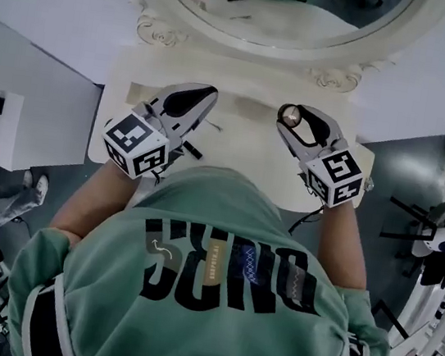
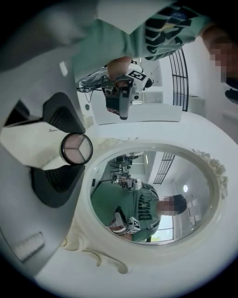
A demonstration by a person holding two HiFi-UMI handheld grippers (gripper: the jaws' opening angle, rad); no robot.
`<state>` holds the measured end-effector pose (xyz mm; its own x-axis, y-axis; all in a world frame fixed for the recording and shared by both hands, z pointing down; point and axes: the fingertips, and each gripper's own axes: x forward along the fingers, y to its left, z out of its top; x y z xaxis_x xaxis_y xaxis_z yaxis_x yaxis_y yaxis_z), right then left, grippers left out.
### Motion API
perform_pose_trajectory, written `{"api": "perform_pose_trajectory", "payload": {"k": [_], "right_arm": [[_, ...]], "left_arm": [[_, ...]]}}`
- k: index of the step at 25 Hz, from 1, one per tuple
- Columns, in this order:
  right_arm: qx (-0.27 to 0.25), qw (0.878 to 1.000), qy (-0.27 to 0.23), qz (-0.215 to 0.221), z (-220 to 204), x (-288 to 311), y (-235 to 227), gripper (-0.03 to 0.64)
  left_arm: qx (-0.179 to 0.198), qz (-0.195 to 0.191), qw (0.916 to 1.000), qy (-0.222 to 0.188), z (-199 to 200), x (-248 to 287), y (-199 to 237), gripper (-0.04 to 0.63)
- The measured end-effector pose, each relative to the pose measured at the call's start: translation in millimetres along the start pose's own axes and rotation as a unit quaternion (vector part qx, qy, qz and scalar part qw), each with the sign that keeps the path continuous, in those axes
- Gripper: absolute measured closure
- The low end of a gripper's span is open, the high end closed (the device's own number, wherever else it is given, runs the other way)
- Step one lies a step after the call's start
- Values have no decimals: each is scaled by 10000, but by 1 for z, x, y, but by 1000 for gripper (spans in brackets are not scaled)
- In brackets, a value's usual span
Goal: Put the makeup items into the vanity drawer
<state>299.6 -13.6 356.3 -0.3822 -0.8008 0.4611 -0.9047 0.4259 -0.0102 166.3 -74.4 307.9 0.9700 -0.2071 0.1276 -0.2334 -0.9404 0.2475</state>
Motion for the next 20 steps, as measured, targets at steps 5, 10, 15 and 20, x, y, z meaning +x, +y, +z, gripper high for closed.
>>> {"api": "perform_pose_trajectory", "payload": {"k": [5, 10, 15, 20], "right_arm": [[-102, 9992, -374, 113, 46, -24, 10, 393], [-364, 9985, -387, 123, 60, -27, 14, 393], [-375, 9984, -377, 206, 61, -22, 17, 393], [-378, 9983, -263, 364, 58, -14, 20, 393]], "left_arm": [[83, -10, 9997, -239, 27, -15, -7, 592], [217, -35, 9994, -271, 31, -20, -12, 592], [116, 39, 9996, -257, 26, -25, -10, 592], [-28, 149, 9995, -266, 21, -28, -6, 592]]}}
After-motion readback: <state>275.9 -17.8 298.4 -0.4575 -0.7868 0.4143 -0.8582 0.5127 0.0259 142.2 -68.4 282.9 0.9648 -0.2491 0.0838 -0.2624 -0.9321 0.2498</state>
